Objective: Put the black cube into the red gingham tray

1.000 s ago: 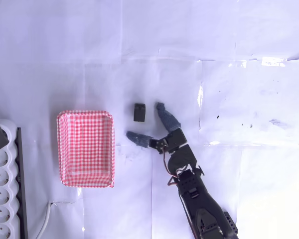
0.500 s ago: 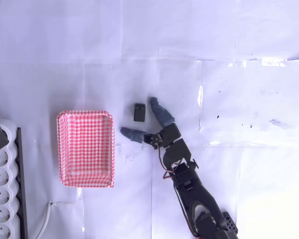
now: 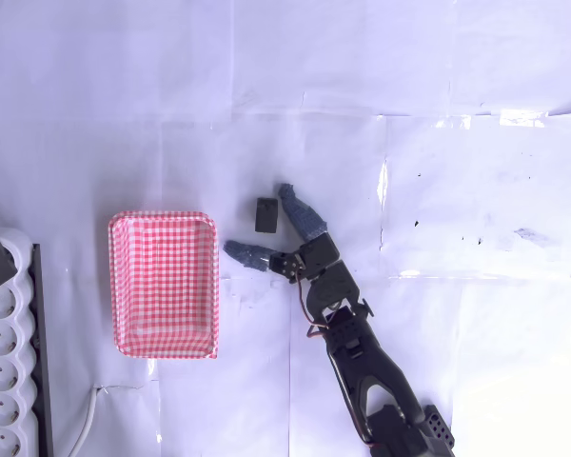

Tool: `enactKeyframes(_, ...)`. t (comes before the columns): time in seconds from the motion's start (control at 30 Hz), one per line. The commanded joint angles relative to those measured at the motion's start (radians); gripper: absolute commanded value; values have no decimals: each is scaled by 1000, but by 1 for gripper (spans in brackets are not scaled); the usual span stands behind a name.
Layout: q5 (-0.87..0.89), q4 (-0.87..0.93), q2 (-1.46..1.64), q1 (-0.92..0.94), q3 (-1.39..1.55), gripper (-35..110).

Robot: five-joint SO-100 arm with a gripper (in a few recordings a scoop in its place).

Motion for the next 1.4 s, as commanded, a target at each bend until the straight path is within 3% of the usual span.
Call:
enactKeyframes(0.0,2,-18,21,-17,54,47)
enactKeyframes(0.5,-9,-75,77,-5,106,42)
enactKeyframes(0.8,-31,-86,84,-5,117,19)
enactKeyframes(1.17,-49,-91,81,-5,127,0)
enactKeyframes(1.27,-49,-48,51,-3,120,0)
enactKeyframes(1.37,-29,115,-28,5,107,0)
